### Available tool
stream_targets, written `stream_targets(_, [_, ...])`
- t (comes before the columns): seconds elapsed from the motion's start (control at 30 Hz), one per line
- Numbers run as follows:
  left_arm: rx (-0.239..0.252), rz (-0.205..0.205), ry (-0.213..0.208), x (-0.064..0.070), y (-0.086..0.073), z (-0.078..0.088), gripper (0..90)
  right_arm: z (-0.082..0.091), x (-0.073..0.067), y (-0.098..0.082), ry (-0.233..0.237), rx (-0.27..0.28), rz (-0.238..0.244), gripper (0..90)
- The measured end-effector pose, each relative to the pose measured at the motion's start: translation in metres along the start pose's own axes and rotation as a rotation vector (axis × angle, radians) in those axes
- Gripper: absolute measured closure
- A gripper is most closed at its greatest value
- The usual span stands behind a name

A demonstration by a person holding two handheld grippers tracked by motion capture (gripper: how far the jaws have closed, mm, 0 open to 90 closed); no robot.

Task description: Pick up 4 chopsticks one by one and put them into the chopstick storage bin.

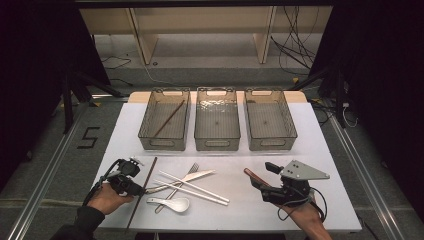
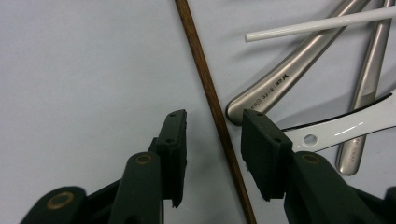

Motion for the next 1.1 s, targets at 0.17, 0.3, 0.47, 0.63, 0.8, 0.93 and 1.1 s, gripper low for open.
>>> stream_targets(0.17, [-0.015, -0.007, -0.002, 0.0020, -0.0008, -0.0036, 62.0, 0.0001, -0.0001, -0.0002, -0.002, -0.003, 0.002, 32.6])
stream_targets(0.3, [-0.019, -0.017, 0.001, 0.0029, -0.0010, -0.0044, 63.1, 0.0002, -0.0001, 0.0001, -0.004, 0.000, 0.004, 32.6])
stream_targets(0.47, [-0.021, -0.022, -0.003, 0.0031, -0.0014, -0.0045, 66.3, 0.0010, 0.0000, 0.0005, -0.005, 0.003, 0.003, 32.6])
stream_targets(0.63, [-0.036, -0.012, 0.007, -0.0001, -0.0031, -0.0048, 71.4, 0.0010, -0.0003, 0.0005, -0.003, 0.003, 0.005, 32.6])
stream_targets(0.8, [-0.041, 0.000, -0.007, -0.0020, -0.0040, -0.0064, 71.3, 0.0011, -0.0005, 0.0008, -0.004, 0.004, 0.008, 32.6])
stream_targets(0.93, [-0.049, -0.008, 0.001, -0.0013, -0.0042, -0.0063, 71.0, 0.0012, -0.0005, 0.0008, -0.004, 0.005, 0.008, 32.6])
stream_targets(1.1, [-0.053, -0.023, 0.018, -0.0006, -0.0043, -0.0065, 71.1, 0.0012, -0.0005, 0.0009, -0.004, 0.005, 0.008, 32.5])
Point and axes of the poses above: each handheld gripper's, and its own axes: z roughly backward along the jaws, y roughly out of its top, x roughly to its right, the point moved 6 cm from there along -z, roughly forward along the jaws, and after that the axes turned 12 degrees about -x, right-handed, at the moved point
